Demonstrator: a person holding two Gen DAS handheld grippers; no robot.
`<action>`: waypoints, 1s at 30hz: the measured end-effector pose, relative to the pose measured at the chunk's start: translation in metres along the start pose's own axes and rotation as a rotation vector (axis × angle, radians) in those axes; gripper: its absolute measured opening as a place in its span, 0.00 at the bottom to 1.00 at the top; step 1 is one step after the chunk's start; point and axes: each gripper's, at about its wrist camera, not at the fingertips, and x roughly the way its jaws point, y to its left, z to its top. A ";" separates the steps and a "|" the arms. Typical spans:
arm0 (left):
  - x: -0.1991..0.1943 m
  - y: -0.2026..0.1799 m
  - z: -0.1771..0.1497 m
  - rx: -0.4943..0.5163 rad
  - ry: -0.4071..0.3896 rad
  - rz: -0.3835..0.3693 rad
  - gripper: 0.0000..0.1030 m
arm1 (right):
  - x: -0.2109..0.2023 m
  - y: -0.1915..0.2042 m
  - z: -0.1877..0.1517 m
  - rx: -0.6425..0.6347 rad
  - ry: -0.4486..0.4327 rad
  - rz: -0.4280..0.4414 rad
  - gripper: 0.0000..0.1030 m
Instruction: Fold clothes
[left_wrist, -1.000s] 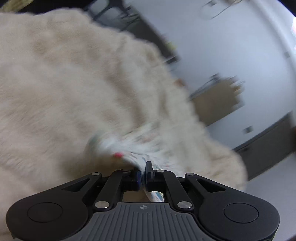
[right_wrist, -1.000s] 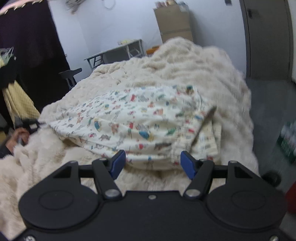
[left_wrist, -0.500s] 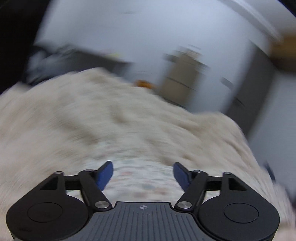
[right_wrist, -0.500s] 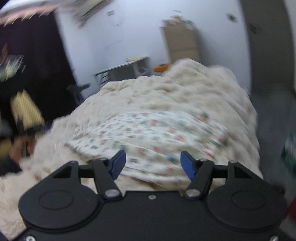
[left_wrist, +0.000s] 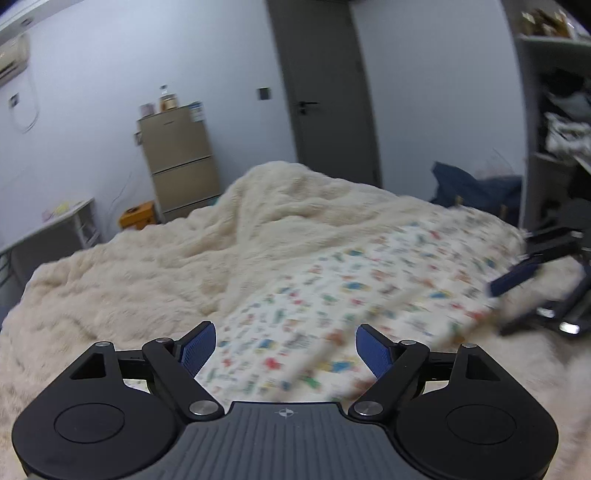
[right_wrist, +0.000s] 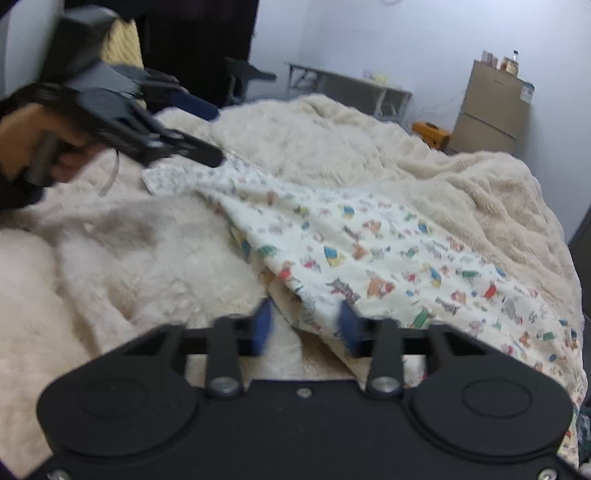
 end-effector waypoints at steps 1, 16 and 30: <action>-0.002 -0.012 -0.001 0.035 0.001 -0.046 0.76 | -0.002 -0.002 0.001 0.018 -0.005 0.001 0.03; 0.040 -0.162 -0.009 0.531 -0.056 -0.035 0.76 | -0.086 -0.014 -0.001 0.149 -0.113 0.057 0.07; 0.060 -0.201 -0.027 0.688 -0.006 -0.097 0.66 | -0.139 -0.214 -0.190 1.227 -0.292 -0.074 0.53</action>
